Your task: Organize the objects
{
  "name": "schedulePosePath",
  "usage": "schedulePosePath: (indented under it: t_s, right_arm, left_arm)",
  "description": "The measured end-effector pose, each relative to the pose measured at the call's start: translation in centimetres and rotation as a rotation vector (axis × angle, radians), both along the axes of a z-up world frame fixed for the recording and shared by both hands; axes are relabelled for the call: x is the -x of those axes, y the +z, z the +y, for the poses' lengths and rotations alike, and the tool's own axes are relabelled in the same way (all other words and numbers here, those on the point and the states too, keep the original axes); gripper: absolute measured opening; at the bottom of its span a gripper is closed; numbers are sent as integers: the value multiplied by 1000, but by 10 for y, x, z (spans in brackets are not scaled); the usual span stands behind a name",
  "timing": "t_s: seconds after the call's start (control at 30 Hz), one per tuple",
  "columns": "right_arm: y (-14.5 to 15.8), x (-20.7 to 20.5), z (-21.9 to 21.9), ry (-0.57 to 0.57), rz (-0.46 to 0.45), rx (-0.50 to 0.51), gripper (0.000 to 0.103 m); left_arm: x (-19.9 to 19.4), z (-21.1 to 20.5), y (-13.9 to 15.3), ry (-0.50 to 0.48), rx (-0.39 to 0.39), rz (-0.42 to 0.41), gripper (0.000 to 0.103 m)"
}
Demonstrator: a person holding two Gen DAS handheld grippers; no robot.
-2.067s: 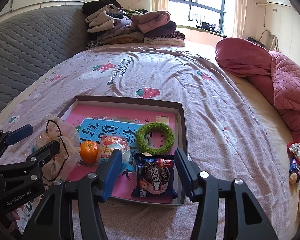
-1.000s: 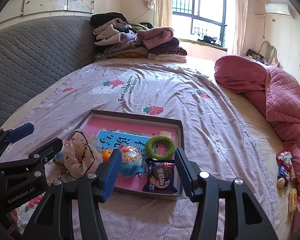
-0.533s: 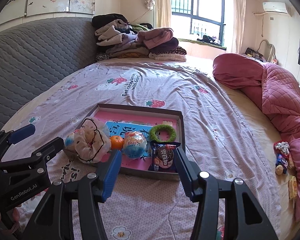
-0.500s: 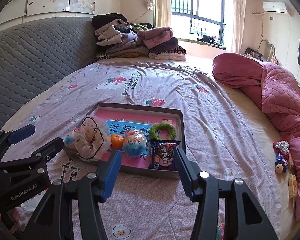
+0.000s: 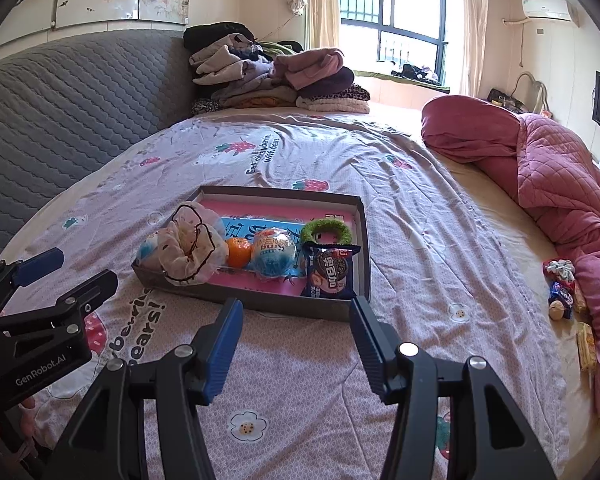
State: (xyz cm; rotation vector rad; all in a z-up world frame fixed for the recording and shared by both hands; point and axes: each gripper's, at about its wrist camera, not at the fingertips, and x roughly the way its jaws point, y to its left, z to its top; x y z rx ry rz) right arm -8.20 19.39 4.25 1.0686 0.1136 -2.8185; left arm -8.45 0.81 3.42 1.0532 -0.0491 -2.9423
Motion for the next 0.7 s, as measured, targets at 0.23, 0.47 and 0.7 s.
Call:
schedulePosePath:
  t_s: [0.23, 0.47, 0.7]
  right_arm:
    - [-15, -8, 3, -12, -10, 4, 54]
    - [-45, -14, 7, -17, -25, -9, 54]
    - [-66, -18, 9, -17, -36, 2, 54]
  left_arm:
    - [-10, -2, -14, -4, -7, -8, 79]
    - [-13, -5, -37, 0, -26, -21, 79]
    - [-14, -6, -55, -3, -27, -33, 79]
